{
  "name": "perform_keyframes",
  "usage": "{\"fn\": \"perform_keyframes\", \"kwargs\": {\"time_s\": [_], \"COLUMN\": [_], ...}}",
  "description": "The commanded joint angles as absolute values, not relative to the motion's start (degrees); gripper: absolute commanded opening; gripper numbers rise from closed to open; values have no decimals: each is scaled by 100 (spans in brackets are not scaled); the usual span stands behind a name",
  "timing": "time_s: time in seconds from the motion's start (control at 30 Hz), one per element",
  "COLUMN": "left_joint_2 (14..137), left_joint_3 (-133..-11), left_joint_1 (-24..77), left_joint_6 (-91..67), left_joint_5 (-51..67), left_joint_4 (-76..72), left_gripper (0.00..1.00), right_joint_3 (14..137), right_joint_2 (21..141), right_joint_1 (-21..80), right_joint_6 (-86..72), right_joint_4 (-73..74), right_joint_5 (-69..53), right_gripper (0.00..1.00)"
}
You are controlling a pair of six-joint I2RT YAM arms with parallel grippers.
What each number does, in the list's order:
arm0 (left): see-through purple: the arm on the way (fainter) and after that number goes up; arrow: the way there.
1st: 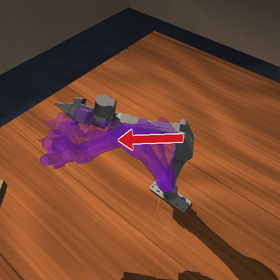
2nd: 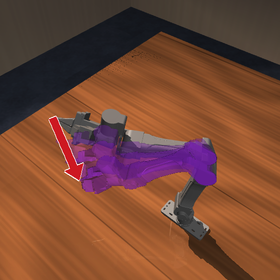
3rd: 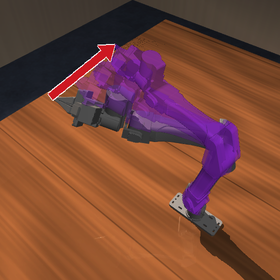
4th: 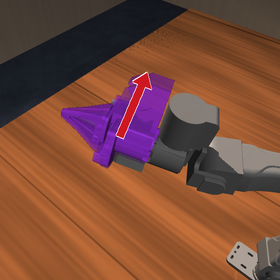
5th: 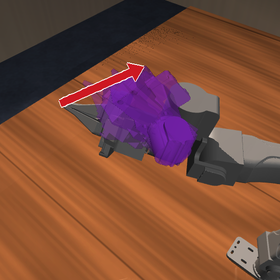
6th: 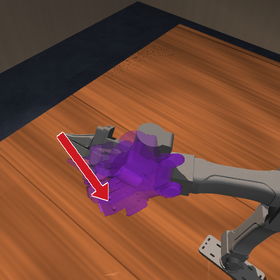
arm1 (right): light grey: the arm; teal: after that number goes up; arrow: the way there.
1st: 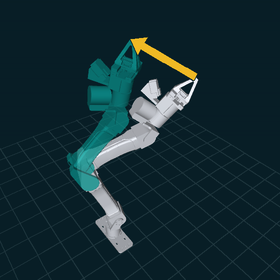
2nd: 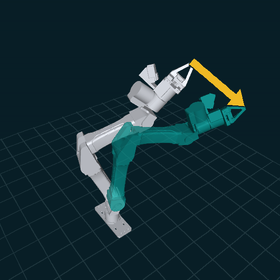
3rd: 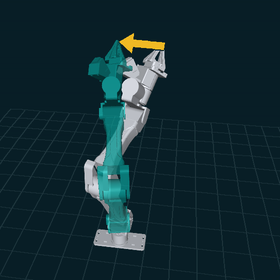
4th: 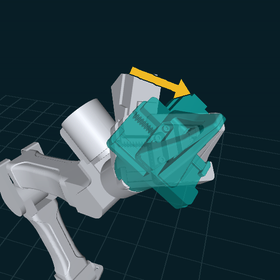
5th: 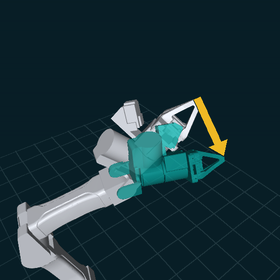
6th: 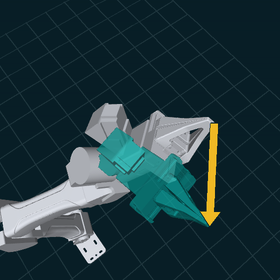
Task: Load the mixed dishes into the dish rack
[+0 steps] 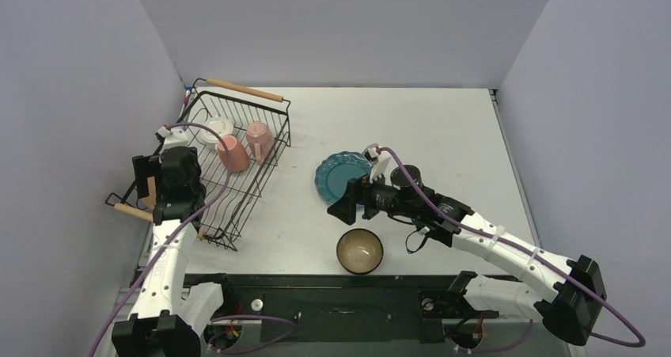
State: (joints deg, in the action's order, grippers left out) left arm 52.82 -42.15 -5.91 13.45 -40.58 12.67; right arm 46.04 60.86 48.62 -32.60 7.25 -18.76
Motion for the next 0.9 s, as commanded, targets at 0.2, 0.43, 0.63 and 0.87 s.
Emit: {"fn": "perform_keyframes", "kwargs": {"time_s": [0.2,0.43,0.63,0.87], "left_joint_2": [5180,5131,5209,5418], "left_joint_3": [-4143,-3958,-3737,-3763], "left_joint_1": [-514,-511,-519,-710], "left_joint_6": [1011,1160,1404,1772], "left_joint_5": [-3908,-4035,-4123,-4060], "left_joint_4": [1423,1357,1157,804], "left_gripper": [93,86,75,42], "right_joint_3": [4793,4769,4756,4738], "right_joint_2": [6106,6097,6078,6054], "right_joint_1": [4763,4764,4764,4764], "right_joint_6": [-3350,-3349,-3344,-3331], "right_joint_4": [353,347,334,334], "right_joint_5": [-1979,-1987,-1981,-1984], "right_gripper": [83,83,83,83]}}
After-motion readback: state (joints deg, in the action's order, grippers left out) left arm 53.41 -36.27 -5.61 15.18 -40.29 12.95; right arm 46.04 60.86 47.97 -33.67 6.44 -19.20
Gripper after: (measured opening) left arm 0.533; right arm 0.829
